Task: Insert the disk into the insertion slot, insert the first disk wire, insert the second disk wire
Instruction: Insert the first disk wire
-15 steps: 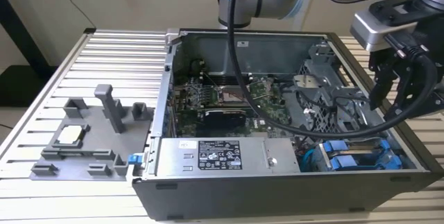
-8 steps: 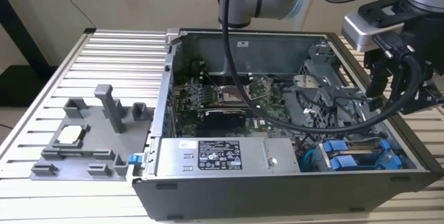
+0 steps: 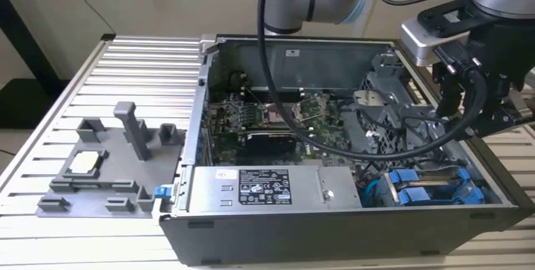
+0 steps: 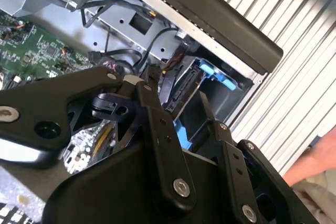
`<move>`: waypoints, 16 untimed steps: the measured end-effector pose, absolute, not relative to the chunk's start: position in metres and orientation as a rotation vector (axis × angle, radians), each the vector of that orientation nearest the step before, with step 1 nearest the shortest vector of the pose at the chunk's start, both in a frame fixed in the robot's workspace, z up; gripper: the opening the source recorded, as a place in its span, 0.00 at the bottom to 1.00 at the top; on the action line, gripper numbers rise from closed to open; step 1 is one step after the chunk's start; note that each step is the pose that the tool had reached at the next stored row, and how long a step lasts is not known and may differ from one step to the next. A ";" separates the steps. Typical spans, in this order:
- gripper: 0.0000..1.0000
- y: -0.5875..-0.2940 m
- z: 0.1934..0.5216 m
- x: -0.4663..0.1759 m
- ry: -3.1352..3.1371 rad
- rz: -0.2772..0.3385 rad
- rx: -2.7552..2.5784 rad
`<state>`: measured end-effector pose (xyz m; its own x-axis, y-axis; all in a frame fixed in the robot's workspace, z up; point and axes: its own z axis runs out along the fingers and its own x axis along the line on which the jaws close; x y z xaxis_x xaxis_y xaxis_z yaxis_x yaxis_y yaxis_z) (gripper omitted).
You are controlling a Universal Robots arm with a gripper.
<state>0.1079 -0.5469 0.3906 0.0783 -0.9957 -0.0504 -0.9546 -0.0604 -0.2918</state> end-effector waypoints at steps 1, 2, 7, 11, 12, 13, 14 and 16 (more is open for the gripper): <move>0.47 -0.546 0.390 0.107 1.963 -0.243 -2.108; 0.47 -0.546 0.390 0.107 1.963 -0.247 -2.109; 0.35 -0.545 0.389 0.106 1.962 -0.262 -2.111; 0.20 -0.545 0.389 0.106 1.963 -0.267 -2.113; 0.20 -0.545 0.389 0.106 1.963 -0.269 -2.115; 0.20 -0.545 0.389 0.107 1.965 -0.271 -2.118; 0.20 -0.545 0.389 0.108 1.969 -0.270 -2.122; 0.20 -0.545 0.388 0.111 1.979 -0.263 -2.135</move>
<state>0.1112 -0.5451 0.3885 0.0783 -0.9968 -0.0172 -0.9577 -0.0705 -0.2790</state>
